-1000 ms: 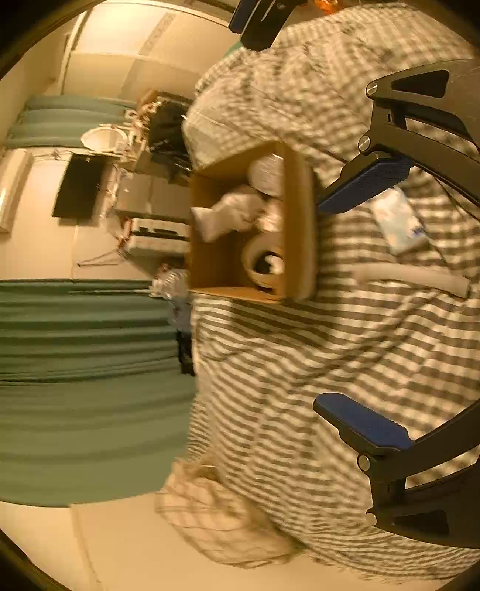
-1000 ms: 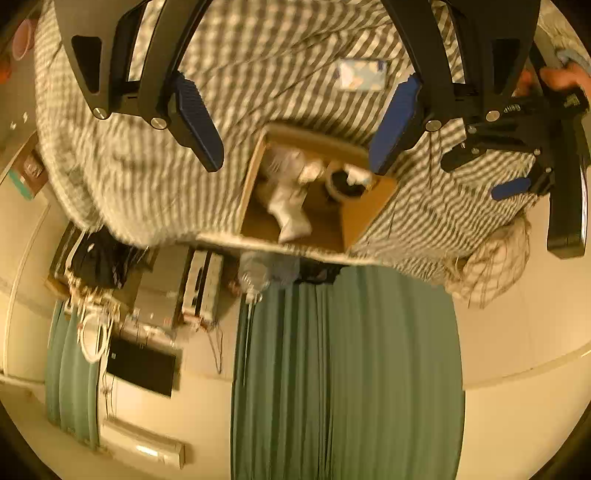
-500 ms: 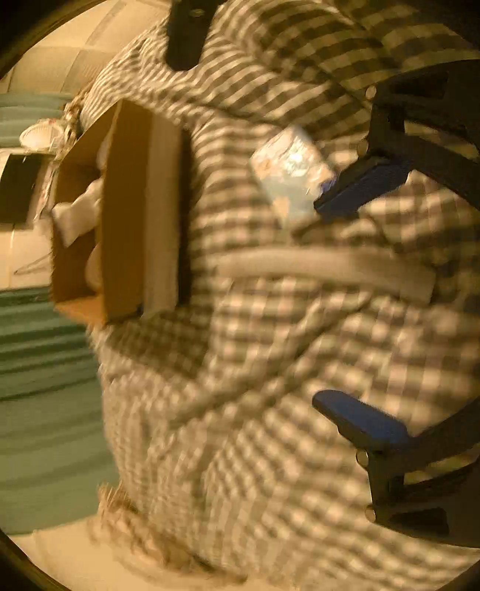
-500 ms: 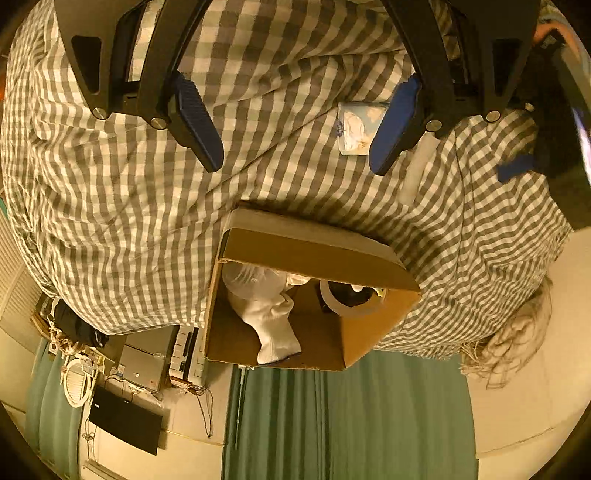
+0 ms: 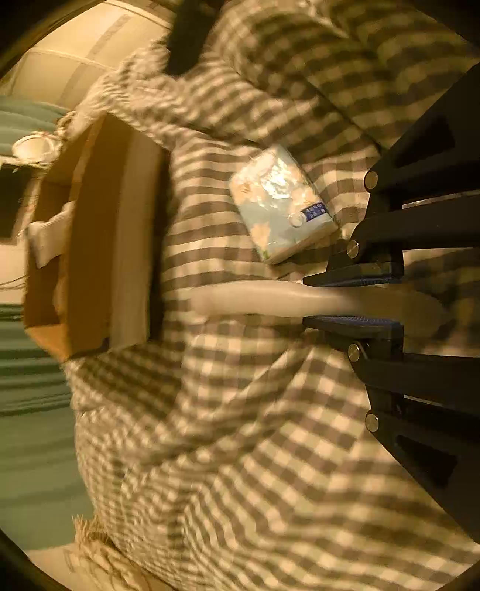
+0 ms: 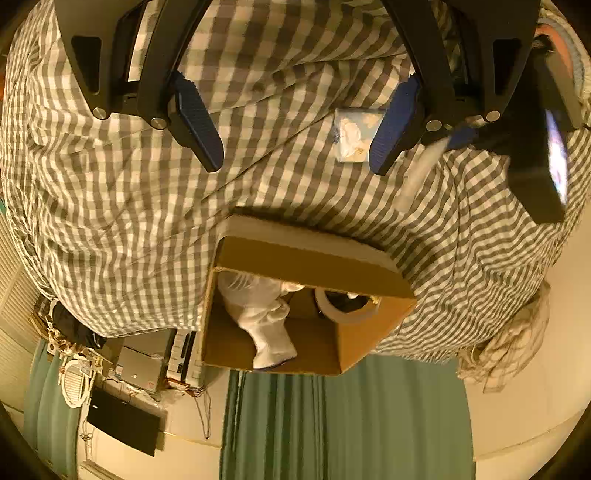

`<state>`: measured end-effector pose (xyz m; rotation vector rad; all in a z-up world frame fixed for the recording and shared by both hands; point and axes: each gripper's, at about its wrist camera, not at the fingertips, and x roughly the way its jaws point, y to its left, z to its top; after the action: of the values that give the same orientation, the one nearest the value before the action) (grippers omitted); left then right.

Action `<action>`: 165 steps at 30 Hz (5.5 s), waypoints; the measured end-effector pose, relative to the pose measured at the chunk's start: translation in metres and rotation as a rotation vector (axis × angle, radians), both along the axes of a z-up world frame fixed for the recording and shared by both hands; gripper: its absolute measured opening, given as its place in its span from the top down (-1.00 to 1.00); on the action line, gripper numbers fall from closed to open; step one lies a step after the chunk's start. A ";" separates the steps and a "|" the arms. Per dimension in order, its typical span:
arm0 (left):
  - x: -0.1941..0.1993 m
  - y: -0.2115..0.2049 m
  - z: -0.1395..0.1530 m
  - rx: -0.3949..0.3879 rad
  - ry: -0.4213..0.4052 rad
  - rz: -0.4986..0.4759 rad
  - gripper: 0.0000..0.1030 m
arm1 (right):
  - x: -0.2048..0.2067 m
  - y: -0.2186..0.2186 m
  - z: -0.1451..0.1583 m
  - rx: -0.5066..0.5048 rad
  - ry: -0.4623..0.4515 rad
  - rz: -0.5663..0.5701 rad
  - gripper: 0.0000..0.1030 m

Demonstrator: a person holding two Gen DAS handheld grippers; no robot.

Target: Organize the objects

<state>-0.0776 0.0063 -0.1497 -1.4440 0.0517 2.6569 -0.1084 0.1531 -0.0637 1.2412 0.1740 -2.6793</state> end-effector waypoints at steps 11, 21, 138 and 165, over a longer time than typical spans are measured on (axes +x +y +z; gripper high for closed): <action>-0.001 -0.049 0.056 0.064 0.153 0.098 0.75 | -0.017 -0.061 -0.053 0.088 -0.180 0.145 -0.86; -0.003 -0.051 0.045 0.099 0.105 0.064 0.75 | -0.036 -0.076 -0.097 0.111 -0.327 0.156 -0.44; 0.026 -0.011 0.169 0.012 0.680 0.065 -1.00 | 0.045 0.022 0.095 0.038 0.522 -0.223 -0.99; 0.024 -0.015 0.168 0.027 0.651 0.071 -1.00 | 0.045 0.025 0.094 0.034 0.510 -0.234 -0.99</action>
<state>-0.0534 -0.0086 0.0181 -0.5283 0.0207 3.0441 -0.0635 0.1784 0.0303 0.5880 0.1484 -3.1598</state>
